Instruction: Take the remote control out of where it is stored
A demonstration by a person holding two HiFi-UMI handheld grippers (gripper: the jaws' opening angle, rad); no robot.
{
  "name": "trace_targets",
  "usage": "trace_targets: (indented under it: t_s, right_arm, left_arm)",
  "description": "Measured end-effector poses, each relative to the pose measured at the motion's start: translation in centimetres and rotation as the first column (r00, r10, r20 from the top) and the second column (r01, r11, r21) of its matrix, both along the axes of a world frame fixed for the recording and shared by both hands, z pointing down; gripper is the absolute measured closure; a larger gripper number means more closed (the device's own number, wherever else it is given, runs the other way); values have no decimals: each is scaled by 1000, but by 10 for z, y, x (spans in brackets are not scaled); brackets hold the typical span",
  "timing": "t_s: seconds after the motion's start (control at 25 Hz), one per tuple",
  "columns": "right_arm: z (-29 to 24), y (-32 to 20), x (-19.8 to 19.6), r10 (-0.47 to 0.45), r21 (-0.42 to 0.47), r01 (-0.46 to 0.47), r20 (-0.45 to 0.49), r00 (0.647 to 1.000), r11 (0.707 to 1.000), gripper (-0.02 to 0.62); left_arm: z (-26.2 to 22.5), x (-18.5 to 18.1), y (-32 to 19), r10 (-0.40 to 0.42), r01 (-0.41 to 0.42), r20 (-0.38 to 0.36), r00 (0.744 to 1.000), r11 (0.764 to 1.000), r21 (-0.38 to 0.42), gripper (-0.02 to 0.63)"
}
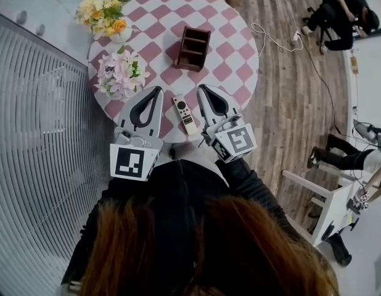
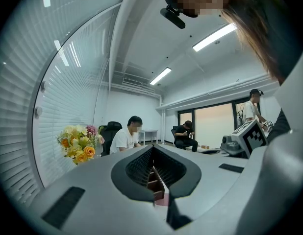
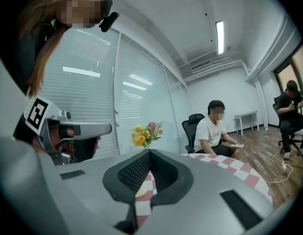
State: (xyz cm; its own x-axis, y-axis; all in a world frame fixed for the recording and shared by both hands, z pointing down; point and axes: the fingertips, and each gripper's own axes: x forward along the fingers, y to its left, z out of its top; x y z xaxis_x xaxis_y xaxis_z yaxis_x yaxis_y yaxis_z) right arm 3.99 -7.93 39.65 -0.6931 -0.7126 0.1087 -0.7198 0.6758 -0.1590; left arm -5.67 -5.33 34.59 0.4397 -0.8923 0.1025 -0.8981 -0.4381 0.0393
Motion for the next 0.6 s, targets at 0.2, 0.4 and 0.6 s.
trace_targets:
  t_s: [0.2, 0.4, 0.6]
  right_arm:
    - [-38, 11, 5, 12, 46, -13, 24, 1000, 999, 580]
    - [-64, 12, 3, 9, 95, -12, 24, 1000, 995, 580]
    - [-67, 13, -4, -9, 99, 8, 3, 1000, 995, 581]
  left_arm:
    - [0, 2, 1, 5, -5, -9, 1000, 1000, 0, 597]
    - [1, -3, 0, -1, 1, -5, 1000, 1000, 1, 597]
    - [2, 0, 1, 7, -7, 3, 1000, 1000, 2, 597]
